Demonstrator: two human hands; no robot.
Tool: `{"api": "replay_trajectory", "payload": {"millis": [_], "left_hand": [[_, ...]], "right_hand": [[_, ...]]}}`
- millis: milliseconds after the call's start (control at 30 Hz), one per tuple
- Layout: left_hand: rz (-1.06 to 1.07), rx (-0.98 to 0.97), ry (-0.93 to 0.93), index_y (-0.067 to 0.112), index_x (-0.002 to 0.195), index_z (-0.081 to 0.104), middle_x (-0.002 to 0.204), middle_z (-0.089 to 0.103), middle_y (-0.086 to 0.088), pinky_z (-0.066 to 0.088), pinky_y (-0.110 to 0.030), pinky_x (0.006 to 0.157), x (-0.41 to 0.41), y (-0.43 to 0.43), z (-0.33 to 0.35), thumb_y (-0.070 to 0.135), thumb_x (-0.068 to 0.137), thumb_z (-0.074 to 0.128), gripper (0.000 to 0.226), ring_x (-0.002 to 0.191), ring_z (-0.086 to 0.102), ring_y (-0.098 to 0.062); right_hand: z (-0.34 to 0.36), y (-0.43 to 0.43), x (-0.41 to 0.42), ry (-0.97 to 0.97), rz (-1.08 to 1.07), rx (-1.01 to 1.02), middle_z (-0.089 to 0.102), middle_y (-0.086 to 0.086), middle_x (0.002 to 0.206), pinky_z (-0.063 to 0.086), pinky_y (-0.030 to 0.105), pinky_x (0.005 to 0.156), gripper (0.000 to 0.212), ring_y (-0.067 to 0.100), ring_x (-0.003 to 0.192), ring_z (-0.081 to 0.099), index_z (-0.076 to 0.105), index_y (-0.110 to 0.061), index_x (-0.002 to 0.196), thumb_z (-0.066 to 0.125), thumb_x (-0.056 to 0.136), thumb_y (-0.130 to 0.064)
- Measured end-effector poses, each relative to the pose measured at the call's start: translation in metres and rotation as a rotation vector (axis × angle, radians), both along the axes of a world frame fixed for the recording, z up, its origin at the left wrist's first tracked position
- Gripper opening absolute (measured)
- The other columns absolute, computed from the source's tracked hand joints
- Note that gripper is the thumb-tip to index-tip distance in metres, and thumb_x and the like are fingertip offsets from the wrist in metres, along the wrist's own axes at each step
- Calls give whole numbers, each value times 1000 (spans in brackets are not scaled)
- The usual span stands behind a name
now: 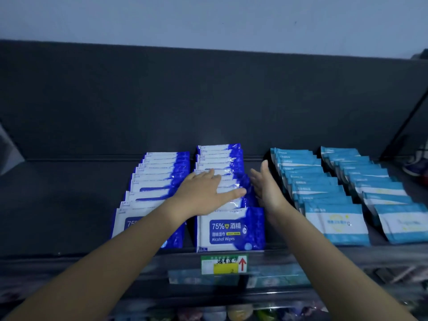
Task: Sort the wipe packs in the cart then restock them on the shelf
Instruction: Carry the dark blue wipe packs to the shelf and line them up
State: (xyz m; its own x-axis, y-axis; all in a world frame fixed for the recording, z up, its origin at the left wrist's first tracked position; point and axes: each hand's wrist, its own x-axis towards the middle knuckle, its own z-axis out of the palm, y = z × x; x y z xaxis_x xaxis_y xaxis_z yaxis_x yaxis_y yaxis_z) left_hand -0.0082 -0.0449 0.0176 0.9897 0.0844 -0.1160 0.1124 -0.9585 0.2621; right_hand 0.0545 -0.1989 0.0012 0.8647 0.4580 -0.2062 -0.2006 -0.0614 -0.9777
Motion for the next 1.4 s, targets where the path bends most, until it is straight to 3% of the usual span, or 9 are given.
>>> {"api": "replay_trajectory", "payload": {"millis": [133, 233, 400, 633, 767, 933, 1033, 1300, 1400], "left_hand": [[-112, 78, 69, 17, 152, -1, 160, -9, -1, 1, -37, 120, -17, -11, -11, 89, 63, 43, 123, 147, -7, -19], [-152, 134, 56, 16, 152, -6, 160, -10, -3, 1, -37, 120, -17, -6, -20, 87, 62, 51, 128, 147, -6, -21], [-186, 143, -56, 18, 153, 4, 160, 1, -1, 3, -34, 119, -24, 2, -21, 86, 64, 50, 121, 147, 3, -16], [-35, 95, -309, 21, 141, 38, 148, 40, 4, 27, -34, 111, -33, 60, -10, 50, 95, 33, 55, 133, 38, -16], [181, 142, -137, 13, 151, 18, 159, 14, -5, 15, -34, 117, -45, 103, -21, 50, 99, 26, 63, 145, 16, -20], [176, 184, -124, 18, 152, -2, 160, -6, 2, -3, -33, 119, -56, 111, -50, 55, 82, -14, 80, 147, -6, -12], [168, 211, -122, 16, 152, -6, 160, -10, 1, -6, -35, 118, -54, 113, -52, 43, 97, -2, 61, 147, -9, -14], [132, 169, -128, 16, 151, 13, 158, 13, 0, 6, -37, 118, -49, 117, -35, 37, 99, 24, 57, 145, 10, -16], [166, 118, -247, 18, 142, 34, 146, 36, -1, 20, -36, 109, -29, 132, -25, 38, 96, 35, 50, 133, 30, -21]], "right_hand": [[-13, -3, -13, -24, 22, -38, 67, -11, 119, 45, 24, 95, 67, 1, 105, 63, 61, -31, 120, 26, 85, -77], [-25, 7, -28, -133, -102, -107, 51, -24, 123, 31, 25, 101, 55, 0, 114, 48, 51, -33, 132, 31, 92, -65], [-19, 15, -34, -336, -218, -263, 57, -9, 114, 34, 26, 86, 47, 11, 103, 52, 53, -19, 125, 29, 99, -50], [2, 41, -36, -977, -106, -626, 43, 7, 143, 30, 33, 109, 41, 23, 132, 38, 46, -11, 136, 39, 100, -29], [5, 97, -52, -1000, 211, -742, 42, 11, 143, 31, 35, 108, 43, 28, 133, 35, 39, -9, 140, 33, 102, -28], [-21, 155, -47, -956, 423, -1091, -3, 14, 159, 4, 40, 120, 59, 28, 147, -3, 5, -5, 151, 23, 101, -30], [-23, 158, -48, -944, 396, -1127, -8, 11, 159, 2, 36, 119, 59, 26, 147, -5, -5, -6, 150, 18, 102, -32], [-17, 155, -52, -948, 432, -1203, -3, 10, 160, 4, 38, 120, 62, 25, 148, 1, -2, -7, 151, 20, 101, -36], [-8, 161, -40, -907, 405, -1123, 29, 15, 151, 24, 40, 114, 54, 30, 139, 27, 26, -4, 145, 32, 97, -27]]}}
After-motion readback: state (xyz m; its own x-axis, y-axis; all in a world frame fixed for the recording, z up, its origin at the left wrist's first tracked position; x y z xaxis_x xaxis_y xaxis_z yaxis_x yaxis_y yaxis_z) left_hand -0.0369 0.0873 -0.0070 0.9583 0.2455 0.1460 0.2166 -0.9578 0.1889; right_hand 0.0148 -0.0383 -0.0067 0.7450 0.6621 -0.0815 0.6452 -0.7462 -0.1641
